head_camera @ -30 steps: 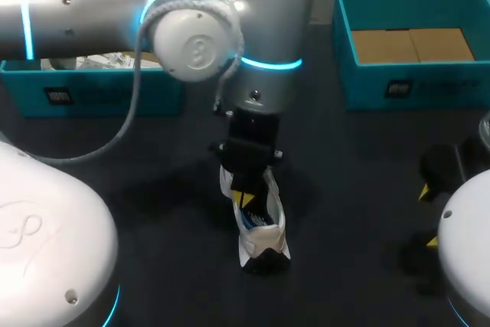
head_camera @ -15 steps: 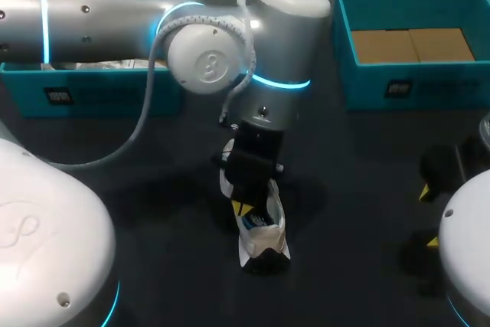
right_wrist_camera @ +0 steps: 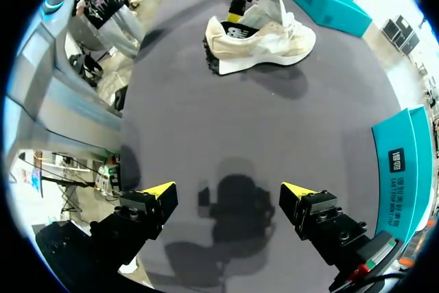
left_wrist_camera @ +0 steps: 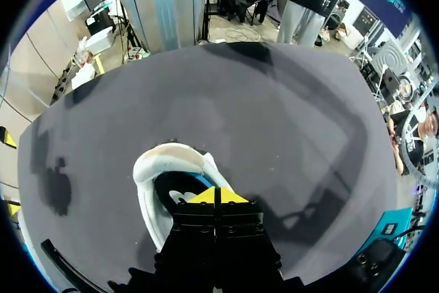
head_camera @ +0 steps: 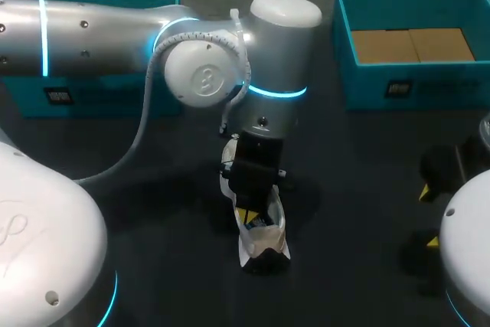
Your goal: Take the shoe out of the shoebox, open the shoe tongue, remove and reinsert the insole, then place the shoe into the shoebox
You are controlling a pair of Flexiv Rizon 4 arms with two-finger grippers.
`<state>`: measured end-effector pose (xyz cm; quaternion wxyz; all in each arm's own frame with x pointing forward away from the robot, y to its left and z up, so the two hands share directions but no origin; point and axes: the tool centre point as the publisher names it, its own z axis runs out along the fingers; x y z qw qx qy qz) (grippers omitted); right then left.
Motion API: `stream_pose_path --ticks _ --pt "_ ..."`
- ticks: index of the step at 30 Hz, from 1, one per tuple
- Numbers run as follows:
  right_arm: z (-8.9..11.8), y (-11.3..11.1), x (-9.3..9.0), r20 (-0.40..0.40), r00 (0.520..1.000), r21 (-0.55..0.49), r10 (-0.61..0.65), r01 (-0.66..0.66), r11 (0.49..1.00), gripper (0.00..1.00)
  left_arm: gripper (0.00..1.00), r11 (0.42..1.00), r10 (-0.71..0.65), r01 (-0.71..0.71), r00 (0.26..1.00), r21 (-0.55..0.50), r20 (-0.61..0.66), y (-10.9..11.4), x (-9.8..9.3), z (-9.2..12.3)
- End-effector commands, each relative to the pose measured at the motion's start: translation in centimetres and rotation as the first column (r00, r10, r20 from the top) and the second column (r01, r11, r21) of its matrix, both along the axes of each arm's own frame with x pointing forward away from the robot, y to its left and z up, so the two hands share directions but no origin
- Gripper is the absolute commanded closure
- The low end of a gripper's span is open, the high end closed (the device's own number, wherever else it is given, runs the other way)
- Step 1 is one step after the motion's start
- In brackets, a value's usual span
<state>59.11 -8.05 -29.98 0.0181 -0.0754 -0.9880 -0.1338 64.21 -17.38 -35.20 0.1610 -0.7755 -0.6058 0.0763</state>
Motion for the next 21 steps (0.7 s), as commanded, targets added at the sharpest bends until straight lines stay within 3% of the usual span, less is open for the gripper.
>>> stream_pose_path --ticks 1,9,21 --pt "0.0 0.0 -0.2 0.003 1.000 -0.003 -0.002 0.002 1.000 0.00 1.00 1.000 0.010 -0.010 1.000 0.004 0.014 -0.2 -0.2 -0.5" --pt "0.0 0.0 -0.2 0.003 1.000 -0.003 -0.002 0.002 1.000 0.00 1.00 1.000 0.030 -0.030 0.999 0.006 0.020 0.0 -0.4 -1.3" --pt "0.0 0.0 -0.2 0.003 1.000 -0.003 -0.002 0.002 1.000 0.00 1.00 0.997 0.071 -0.072 0.997 0.025 0.011 0.2 -0.5 -4.6"
